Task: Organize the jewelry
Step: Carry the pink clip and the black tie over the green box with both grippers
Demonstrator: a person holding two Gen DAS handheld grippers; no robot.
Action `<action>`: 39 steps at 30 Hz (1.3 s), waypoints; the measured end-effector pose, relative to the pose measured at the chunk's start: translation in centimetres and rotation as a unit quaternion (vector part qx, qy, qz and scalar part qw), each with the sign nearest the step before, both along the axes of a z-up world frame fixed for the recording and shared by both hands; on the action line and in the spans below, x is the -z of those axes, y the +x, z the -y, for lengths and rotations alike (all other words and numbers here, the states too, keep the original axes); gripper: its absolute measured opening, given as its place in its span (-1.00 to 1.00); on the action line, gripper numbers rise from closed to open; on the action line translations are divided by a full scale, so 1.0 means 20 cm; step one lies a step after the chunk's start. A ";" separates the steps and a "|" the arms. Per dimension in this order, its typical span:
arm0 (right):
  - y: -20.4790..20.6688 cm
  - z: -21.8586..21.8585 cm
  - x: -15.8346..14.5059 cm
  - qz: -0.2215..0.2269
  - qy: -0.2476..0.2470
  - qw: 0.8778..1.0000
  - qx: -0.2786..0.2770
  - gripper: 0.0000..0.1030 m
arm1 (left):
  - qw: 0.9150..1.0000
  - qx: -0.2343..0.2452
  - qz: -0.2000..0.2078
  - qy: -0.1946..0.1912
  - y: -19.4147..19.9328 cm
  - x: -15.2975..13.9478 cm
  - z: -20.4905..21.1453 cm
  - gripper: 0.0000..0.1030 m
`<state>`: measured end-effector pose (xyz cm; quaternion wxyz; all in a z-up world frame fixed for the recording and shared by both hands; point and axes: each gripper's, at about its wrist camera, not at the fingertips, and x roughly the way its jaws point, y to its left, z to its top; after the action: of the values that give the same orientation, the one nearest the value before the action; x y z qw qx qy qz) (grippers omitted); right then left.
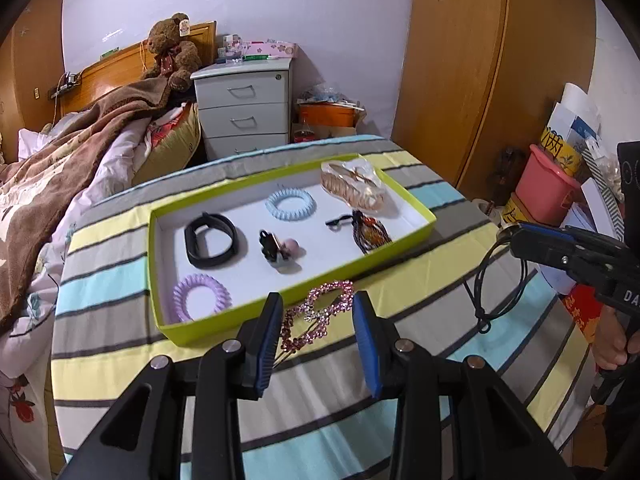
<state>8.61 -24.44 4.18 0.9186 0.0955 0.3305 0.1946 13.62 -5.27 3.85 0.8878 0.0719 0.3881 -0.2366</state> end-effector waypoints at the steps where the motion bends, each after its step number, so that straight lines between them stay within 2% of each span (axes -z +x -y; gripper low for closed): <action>1: 0.02 0.00 0.00 0.000 -0.002 1.000 0.000 -0.71 | 1.000 -0.004 0.002 0.000 0.01 -0.01 -0.01 -0.27; 10: 0.18 -0.03 -0.03 0.003 0.002 1.000 0.005 -0.71 | 0.999 -0.031 0.010 -0.009 0.14 -0.06 -0.06 -0.27; 22: 0.40 -0.11 0.02 -0.013 -0.008 1.000 0.020 -0.71 | 0.998 -0.061 0.000 -0.028 0.39 -0.06 -0.10 -0.27; 32: 0.58 -0.20 0.17 -0.045 -0.046 0.998 0.022 -0.71 | 0.997 -0.072 -0.019 -0.025 0.60 0.02 -0.05 -0.27; 39: 0.64 -0.20 0.24 -0.063 -0.054 0.996 0.016 -0.71 | 0.996 -0.073 -0.041 -0.022 0.70 0.11 -0.02 -0.27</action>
<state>21.49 -20.37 -0.70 0.9025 0.0630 0.3965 0.1558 27.69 -4.90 1.63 0.8873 0.0136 0.4233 -0.1825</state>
